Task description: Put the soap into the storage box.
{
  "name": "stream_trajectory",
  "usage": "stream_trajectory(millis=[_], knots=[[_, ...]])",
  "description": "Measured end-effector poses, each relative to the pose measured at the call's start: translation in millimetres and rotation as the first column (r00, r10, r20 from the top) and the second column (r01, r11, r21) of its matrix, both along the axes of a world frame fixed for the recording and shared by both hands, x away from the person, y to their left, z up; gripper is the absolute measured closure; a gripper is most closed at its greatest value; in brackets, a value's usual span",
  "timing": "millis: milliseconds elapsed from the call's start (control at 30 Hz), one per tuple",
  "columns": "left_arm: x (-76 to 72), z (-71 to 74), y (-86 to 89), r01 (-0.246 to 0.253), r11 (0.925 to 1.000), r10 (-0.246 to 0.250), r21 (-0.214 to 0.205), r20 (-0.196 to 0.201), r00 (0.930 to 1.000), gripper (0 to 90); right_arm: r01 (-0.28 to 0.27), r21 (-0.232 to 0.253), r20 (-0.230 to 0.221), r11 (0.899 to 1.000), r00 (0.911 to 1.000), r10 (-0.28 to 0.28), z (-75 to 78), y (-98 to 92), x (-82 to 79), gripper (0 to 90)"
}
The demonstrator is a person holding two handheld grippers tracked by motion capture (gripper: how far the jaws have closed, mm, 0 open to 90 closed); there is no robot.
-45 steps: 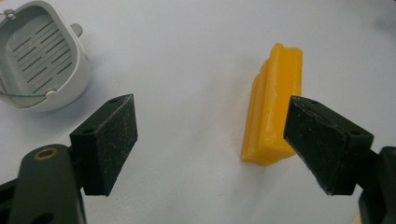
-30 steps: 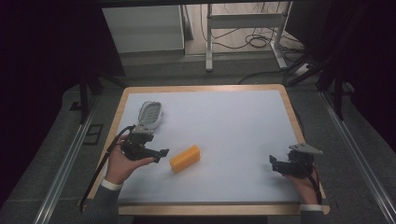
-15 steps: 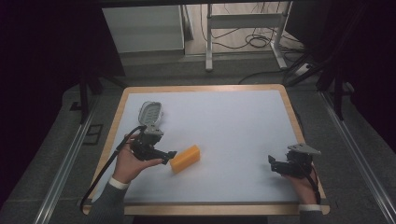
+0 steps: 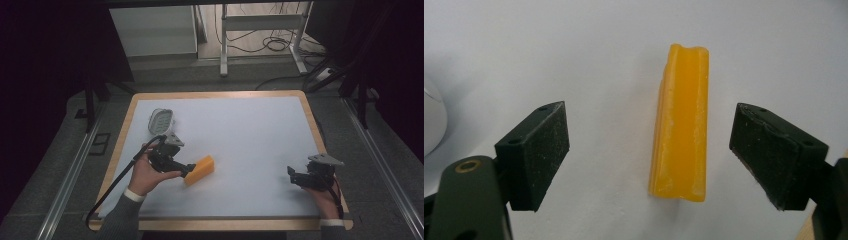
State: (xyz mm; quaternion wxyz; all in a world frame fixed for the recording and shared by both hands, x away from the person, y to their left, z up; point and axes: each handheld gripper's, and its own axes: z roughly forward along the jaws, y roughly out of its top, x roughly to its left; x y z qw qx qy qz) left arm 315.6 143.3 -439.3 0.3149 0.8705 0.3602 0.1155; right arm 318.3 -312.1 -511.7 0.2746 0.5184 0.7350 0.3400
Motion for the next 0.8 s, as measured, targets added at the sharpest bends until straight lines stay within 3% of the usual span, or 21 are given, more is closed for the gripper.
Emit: stream_trajectory(millis=[800], knots=[[17.1, -33.9, -31.3, 0.008, 0.9989, -0.003, 0.046, -0.106, 0.9943, 21.5, -0.001, 0.000, -0.005, 1.000, 1.0000, 0.001, -1.0, 0.4, 0.3, 4.1]])
